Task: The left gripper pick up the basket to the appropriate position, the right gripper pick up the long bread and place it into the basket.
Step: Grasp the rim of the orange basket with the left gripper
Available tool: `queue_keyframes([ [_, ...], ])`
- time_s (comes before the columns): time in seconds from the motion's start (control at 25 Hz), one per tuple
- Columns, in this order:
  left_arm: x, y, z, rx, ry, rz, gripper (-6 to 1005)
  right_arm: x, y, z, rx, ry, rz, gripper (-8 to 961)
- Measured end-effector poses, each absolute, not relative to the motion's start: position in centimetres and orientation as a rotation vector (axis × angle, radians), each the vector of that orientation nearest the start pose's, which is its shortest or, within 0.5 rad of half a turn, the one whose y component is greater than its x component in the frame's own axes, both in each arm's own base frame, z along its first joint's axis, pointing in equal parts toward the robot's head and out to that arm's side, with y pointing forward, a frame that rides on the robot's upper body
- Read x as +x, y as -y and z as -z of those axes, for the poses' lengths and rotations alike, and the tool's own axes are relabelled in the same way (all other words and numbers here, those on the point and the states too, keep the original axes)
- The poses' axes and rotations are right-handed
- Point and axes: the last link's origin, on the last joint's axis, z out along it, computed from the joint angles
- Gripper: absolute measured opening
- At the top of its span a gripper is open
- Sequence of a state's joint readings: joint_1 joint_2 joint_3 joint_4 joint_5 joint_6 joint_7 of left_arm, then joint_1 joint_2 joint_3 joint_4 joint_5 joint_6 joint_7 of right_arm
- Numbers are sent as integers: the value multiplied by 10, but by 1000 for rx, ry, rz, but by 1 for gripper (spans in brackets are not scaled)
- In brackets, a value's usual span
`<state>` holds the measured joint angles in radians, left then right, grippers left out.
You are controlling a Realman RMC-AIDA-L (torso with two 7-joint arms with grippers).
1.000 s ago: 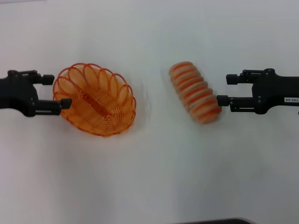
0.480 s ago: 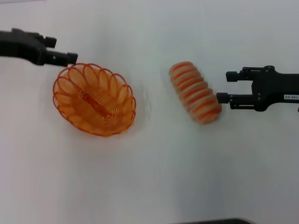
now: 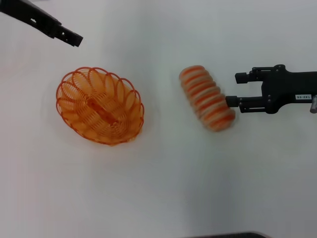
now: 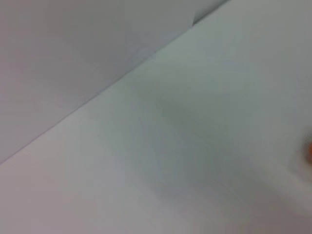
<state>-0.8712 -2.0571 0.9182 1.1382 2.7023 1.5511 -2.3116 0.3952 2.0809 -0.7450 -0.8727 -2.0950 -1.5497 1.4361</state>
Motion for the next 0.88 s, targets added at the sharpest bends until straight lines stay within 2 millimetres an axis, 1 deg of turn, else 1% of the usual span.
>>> queue_keyframes([
  [0.04,-160,-422,-54,-2538,840,-315,829,295,-309,-23,-2709,-619,-424,748],
  [0.08,-153,-424,-51,-2524,831,-382,823,295,-309,-23,-2709,-614,-423,748],
  [0.12,-153,-424,-51,-2524,831,-382,816,295,-310,-24,-2709,-609,-423,748],
  [0.16,-145,-427,-44,-2499,842,-480,810,295,-310,-24,-2708,-606,-423,748],
  [0.32,-140,-431,-38,-2479,919,-556,786,294,-312,-23,-2704,-590,-412,748],
  [0.48,-147,-434,-33,-2464,1002,-602,761,293,-314,-23,-2707,-572,-409,748],
  [0.76,-158,-436,-30,-2442,1052,-599,730,291,-317,-23,-2707,-552,-405,748],
  [0.88,-168,-436,-23,-2432,1077,-597,730,289,-319,-22,-2709,-544,-404,748],
])
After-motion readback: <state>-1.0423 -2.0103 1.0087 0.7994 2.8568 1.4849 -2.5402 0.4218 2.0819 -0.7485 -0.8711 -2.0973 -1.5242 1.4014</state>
